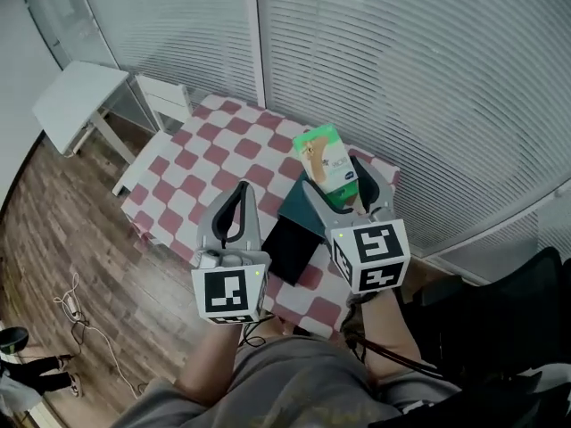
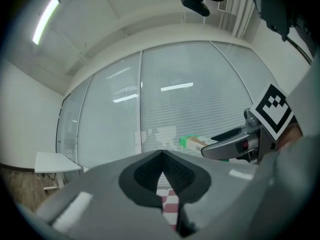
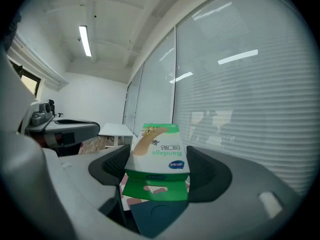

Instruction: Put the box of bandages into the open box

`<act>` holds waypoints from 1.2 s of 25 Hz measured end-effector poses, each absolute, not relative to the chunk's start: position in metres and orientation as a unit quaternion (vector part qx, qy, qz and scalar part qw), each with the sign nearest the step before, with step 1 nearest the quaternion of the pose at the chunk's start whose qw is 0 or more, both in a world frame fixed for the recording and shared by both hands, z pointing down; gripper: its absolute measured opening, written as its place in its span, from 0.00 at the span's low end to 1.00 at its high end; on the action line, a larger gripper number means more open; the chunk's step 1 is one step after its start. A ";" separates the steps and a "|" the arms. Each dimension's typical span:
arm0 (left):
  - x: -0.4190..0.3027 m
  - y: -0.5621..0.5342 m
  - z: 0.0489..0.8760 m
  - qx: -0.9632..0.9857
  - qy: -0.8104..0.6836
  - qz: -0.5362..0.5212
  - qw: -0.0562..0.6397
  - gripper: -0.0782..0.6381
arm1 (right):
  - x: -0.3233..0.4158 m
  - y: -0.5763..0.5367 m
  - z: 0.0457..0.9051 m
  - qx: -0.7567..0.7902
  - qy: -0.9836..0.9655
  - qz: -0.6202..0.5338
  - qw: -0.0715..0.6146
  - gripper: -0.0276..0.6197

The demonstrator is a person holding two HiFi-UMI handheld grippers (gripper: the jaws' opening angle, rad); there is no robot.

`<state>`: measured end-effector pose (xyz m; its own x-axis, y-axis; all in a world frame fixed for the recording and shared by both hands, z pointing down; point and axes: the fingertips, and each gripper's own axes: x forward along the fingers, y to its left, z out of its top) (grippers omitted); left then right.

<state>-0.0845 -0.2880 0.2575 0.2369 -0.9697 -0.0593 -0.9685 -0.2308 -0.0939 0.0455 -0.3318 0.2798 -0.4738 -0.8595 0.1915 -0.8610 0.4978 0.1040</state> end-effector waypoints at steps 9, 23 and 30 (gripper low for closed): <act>-0.093 -0.228 0.236 -0.768 0.635 -0.011 0.083 0.11 | 0.042 -0.293 0.257 0.490 -0.866 -0.012 0.097 0.63; -0.130 -0.256 0.252 -0.828 0.557 -0.003 0.070 0.11 | 0.026 -0.295 0.280 0.586 -0.803 0.005 0.110 0.63; -0.147 -0.284 0.264 -0.878 0.475 -0.018 0.048 0.11 | 0.007 -0.288 0.326 0.654 -0.745 0.051 0.124 0.63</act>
<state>-0.1468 -0.2838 0.2644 0.5479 -0.8364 -0.0150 -0.8330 -0.5438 -0.1015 0.0071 -0.2879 0.3259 -0.1143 -0.9612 0.2509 -0.9864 0.1399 0.0864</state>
